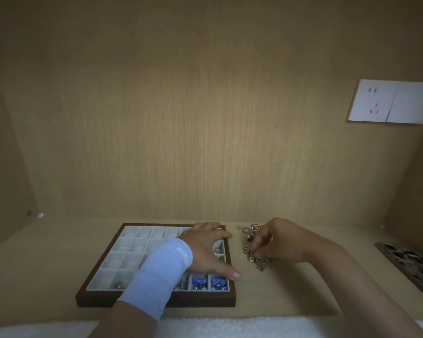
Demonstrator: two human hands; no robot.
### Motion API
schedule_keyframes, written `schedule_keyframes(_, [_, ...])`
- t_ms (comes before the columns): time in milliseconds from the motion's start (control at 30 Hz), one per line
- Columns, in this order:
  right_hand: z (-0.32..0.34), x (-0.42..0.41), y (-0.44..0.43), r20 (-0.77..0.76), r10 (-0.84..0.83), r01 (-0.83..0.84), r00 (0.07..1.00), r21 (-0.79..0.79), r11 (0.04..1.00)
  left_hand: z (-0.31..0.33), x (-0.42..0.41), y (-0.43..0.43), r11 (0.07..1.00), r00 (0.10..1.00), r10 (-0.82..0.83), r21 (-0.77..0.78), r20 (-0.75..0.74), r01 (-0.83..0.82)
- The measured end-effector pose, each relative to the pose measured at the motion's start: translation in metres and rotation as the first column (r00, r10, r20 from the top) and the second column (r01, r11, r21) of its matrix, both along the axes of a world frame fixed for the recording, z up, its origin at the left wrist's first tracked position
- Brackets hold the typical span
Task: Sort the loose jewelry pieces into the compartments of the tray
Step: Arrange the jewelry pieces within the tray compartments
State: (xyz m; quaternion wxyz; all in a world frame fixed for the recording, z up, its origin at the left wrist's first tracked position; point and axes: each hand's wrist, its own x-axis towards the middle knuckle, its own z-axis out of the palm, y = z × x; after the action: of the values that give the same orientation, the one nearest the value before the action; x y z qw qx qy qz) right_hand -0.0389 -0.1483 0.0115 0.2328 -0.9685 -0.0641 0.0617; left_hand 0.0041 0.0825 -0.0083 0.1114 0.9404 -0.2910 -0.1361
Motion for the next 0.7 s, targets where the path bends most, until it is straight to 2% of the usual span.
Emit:
schedule_keyframes(267, [0.000, -0.001, 0.010, 0.006, 0.015, -0.015, 1.000, -0.046, 0.999, -0.009, 0.000, -0.010, 0.998, 0.994, 0.046, -0.052, 0.103, -0.041])
schedule_keyframes(467, [0.002, -0.004, 0.016, 0.064, 0.051, -0.037, 0.997, -0.205, 0.978, -0.009, -0.005, -0.019, 0.947, 0.964, 0.076, -0.321, 0.254, 0.010])
schedule_keyframes(567, [0.001, -0.003, 0.019, 0.070, 0.065, -0.049, 0.995, -0.221, 0.974, -0.007, -0.007, -0.020, 0.918, 0.968, 0.077, -0.395, 0.238, 0.024])
schedule_keyframes(700, [0.000, -0.002, 0.020, 0.091, 0.074, -0.055, 0.993, -0.194, 0.979, -0.005, -0.010, -0.021, 0.915, 0.979, 0.057, -0.402, 0.197, 0.028])
